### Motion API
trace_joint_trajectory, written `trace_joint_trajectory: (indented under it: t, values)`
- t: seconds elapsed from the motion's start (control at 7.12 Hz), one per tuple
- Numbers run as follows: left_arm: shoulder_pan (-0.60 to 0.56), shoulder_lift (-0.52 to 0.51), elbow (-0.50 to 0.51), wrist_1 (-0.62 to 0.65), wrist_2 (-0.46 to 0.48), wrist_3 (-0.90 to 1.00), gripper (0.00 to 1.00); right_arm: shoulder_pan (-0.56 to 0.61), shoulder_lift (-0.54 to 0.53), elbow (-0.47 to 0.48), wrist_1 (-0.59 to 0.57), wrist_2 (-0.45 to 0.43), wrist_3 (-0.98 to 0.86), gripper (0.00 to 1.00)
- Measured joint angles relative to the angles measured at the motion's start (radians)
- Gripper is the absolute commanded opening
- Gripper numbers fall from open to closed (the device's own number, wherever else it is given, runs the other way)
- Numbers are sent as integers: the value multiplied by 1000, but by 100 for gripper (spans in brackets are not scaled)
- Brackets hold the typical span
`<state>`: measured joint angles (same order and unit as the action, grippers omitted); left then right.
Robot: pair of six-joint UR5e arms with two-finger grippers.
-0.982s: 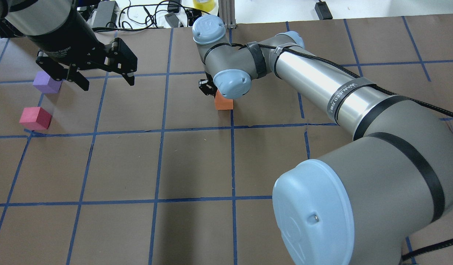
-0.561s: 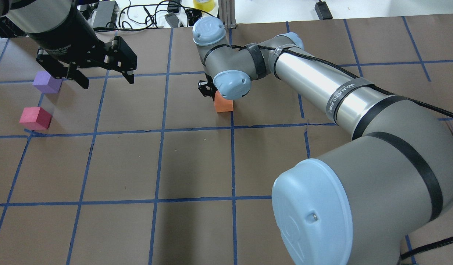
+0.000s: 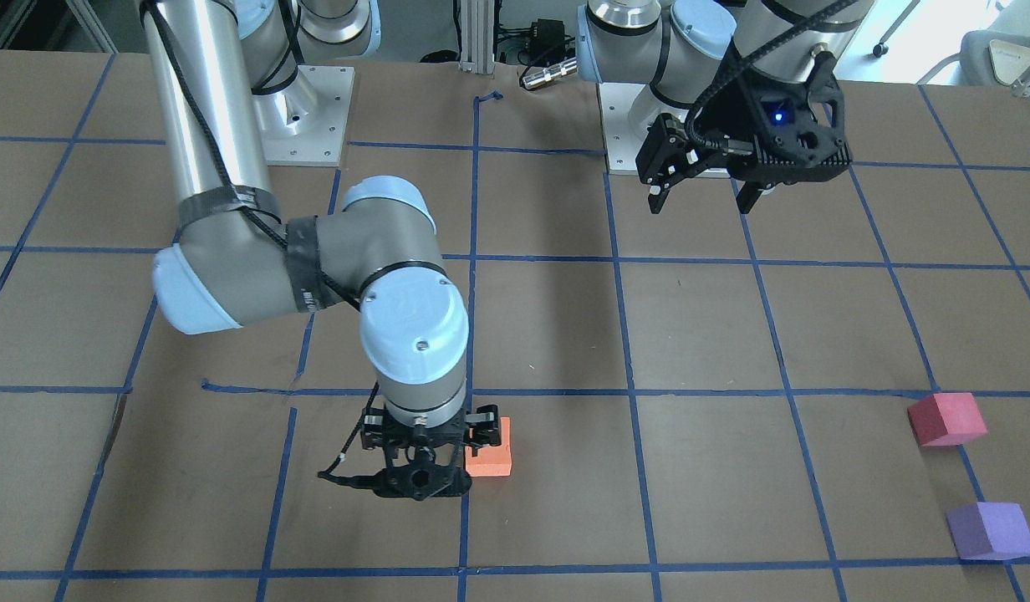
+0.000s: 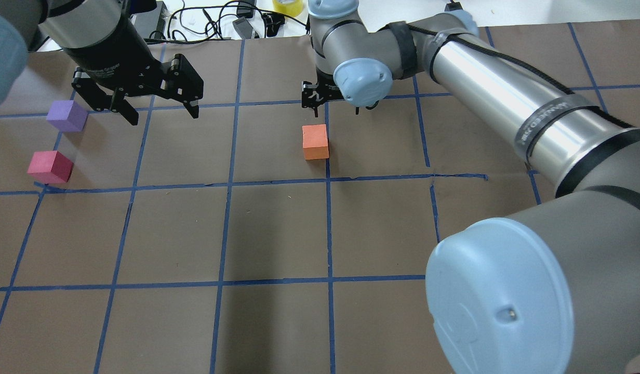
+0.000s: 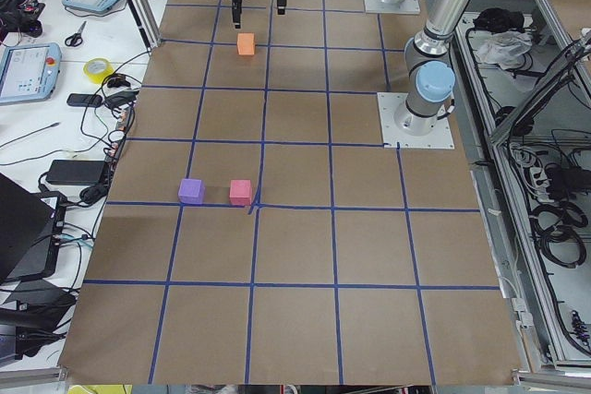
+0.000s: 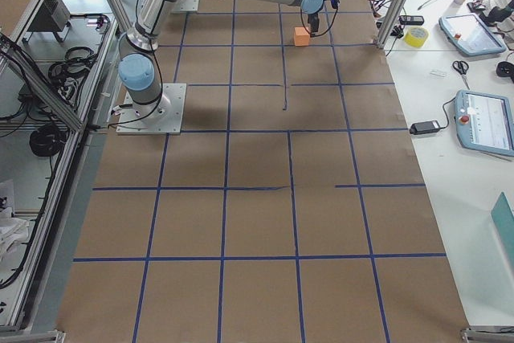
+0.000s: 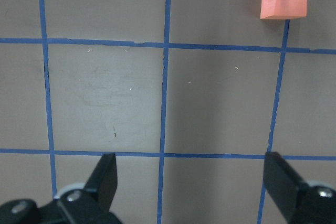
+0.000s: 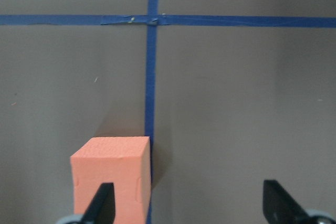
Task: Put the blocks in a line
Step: 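Release the orange cube and raise the right gripper while the left arm approaches, then lower the left gripper onto the orange cube and close it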
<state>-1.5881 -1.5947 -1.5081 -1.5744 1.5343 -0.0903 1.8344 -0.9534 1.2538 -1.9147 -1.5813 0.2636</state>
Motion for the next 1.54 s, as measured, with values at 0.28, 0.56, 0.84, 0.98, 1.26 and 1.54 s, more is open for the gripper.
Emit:
trace_joint_trajectory:
  t: [0.28,0.56,0.84,0.98,1.26,1.54]
  values:
    - [-48,-132,-6,177,-31,-62,100,-122,-104,11,115,-10,-81,100]
    - [-147,-275,-1,343,-34,-146,100,-225,-188,27,192,-26,-238,100]
    - [-219,-411,5,506,-32,-227,100,-270,-274,47,228,-52,-379,100]
    - [-234,-472,20,559,-28,-239,100,-280,-323,68,238,-58,-415,100]
    - [-268,-570,77,588,4,-264,100,-284,-418,123,265,-57,-441,100]
    - [-284,-637,106,592,16,-282,100,-271,-459,152,268,-46,-440,100]
